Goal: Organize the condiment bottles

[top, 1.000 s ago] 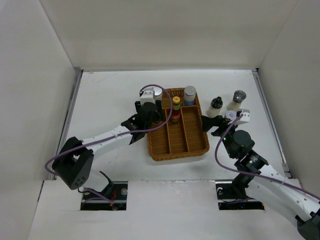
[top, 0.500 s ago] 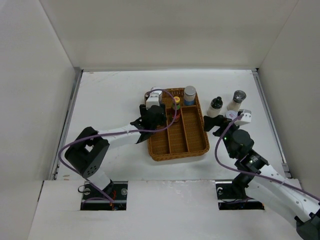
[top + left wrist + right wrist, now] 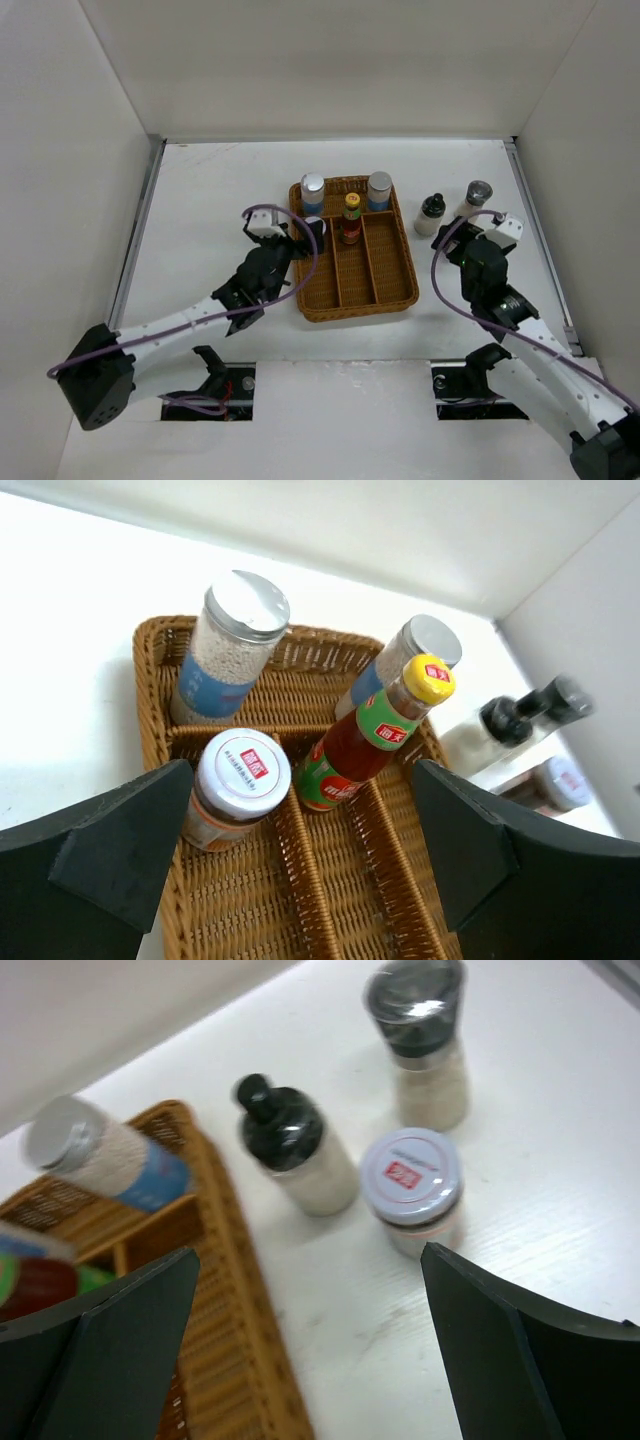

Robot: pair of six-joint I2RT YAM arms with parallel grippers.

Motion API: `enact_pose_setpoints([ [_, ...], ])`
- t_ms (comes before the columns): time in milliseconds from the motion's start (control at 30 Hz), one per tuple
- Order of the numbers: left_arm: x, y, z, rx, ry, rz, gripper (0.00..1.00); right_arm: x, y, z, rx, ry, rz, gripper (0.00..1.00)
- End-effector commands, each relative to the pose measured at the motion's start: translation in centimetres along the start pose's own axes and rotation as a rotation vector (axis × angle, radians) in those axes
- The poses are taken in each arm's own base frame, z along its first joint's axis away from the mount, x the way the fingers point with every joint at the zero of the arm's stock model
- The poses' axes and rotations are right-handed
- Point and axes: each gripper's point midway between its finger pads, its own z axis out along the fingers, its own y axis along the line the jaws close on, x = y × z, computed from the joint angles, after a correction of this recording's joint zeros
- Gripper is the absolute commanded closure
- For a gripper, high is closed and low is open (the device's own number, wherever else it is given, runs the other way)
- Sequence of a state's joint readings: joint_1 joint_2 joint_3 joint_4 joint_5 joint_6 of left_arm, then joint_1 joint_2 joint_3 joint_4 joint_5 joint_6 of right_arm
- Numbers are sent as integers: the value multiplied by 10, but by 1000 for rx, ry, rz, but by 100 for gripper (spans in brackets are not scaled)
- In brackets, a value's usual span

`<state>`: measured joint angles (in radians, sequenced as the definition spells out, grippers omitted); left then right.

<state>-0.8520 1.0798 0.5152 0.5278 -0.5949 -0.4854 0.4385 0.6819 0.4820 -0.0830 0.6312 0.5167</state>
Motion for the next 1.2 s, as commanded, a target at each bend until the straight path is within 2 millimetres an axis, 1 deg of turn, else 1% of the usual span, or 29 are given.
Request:
enact_pose_setpoints([
  [0,-10,16,-16,11,-97,-90,7,-6,-14,12,99,13,-9,0],
  [100,-10,52,-28,-57,-152,-132,7,-2,-25,25,155,51,-33,0],
  [167,-13,77,-33,-111,-194,-163,7,2,-26,33,167,91,-47,0],
  [200,-14,87,-35,-135,-208,-173,7,3,-26,38,174,108,-51,0],
  [267,-8,103,-37,-177,-213,-194,7,4,-27,46,191,133,-66,0],
  [333,5,108,-37,-195,-186,-213,7,2,-31,54,216,139,-72,0],
  [433,17,105,-33,-186,-153,-207,7,4,-32,72,214,164,-68,0],
  [533,16,104,-33,-185,-156,-204,6,13,-31,88,192,214,-50,0],
  [633,15,106,-34,-191,-163,-204,6,22,-41,98,232,239,-60,0],
  [800,23,111,-30,-212,-143,-187,6,33,-47,114,253,255,-72,0],
  [833,24,111,-30,-213,-140,-186,6,35,-47,117,250,256,-71,4],
  [900,26,111,-29,-213,-137,-184,6,35,-46,123,245,245,-64,25],
  [933,26,111,-28,-213,-137,-184,6,35,-46,124,244,238,-60,32],
  [967,26,111,-28,-213,-135,-183,6,31,-45,124,239,215,-54,41],
  [1000,27,112,-28,-215,-134,-181,6,27,-45,123,240,193,-51,45],
  [1033,28,112,-27,-217,-132,-181,6,19,-45,119,244,159,-51,47],
  [1067,28,112,-26,-219,-129,-179,6,11,-42,113,243,125,-58,48],
  [1167,33,112,-22,-221,-111,-172,6,-12,-21,82,201,49,-97,49],
])
